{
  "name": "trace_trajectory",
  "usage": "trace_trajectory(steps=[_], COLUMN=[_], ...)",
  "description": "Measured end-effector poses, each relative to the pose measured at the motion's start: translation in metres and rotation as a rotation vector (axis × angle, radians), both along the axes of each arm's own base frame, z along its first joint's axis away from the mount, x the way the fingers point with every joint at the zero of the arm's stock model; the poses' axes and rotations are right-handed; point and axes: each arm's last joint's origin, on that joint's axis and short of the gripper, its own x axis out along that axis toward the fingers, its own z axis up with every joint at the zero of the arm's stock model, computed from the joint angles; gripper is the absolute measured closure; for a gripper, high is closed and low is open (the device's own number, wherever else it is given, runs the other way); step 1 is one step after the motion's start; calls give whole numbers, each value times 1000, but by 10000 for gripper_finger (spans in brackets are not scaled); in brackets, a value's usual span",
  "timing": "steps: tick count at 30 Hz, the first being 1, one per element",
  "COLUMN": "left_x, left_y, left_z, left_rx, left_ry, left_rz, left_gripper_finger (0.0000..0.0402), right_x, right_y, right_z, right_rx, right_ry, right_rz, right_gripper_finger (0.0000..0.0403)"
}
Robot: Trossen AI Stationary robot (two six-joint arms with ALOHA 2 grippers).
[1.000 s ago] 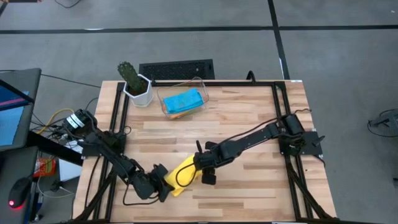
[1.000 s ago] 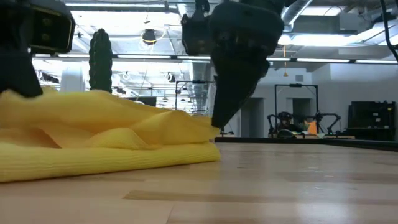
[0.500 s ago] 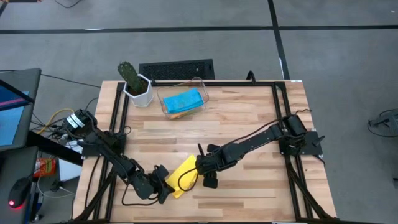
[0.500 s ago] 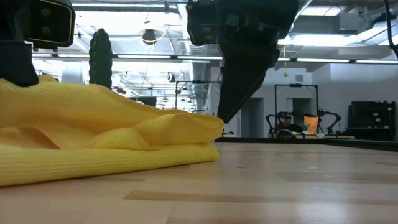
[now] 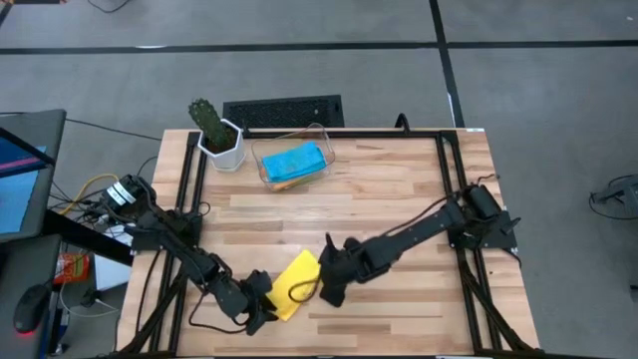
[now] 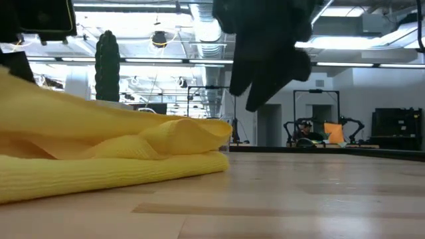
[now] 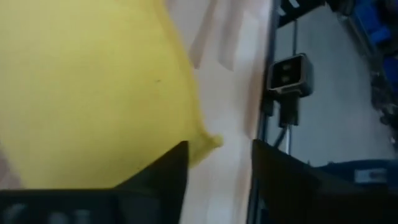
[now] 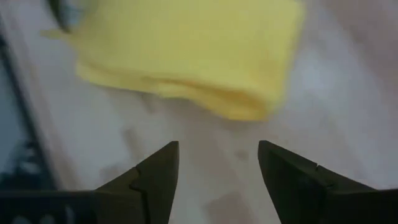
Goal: Fold microfiber towels
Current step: Fold the yellow microfiber cloth
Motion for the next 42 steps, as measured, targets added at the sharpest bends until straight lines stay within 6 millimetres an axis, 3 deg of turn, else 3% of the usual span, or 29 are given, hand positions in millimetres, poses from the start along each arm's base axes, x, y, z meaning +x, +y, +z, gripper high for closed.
trace_trajectory(steps=[6,11,16,23,29,33,42], left_x=[13,30,40,50,60,65,66], left_y=[10,25,45,72,101,115,118], left_z=[4,15,25,18,13,13,6], left_rx=[-35,-114,-81,76,274,286,327], left_ry=[-31,-106,-179,-200,-217,-226,-204], left_rz=[-74,-169,-223,-243,-175,-174,-211], left_gripper_finger=[138,108,117,147,175,187,202], right_x=[-1,2,15,22,27,30,39], right_y=[39,65,84,75,74,73,61], right_z=[-2,-16,-39,-65,-69,-74,-77], right_rx=[92,68,-13,-74,-56,-90,-109], right_ry=[-145,-279,-406,-361,-381,-390,-395], right_rz=[-69,-81,40,9,30,73,64], right_gripper_finger=[158,159,172,214,237,239,232])
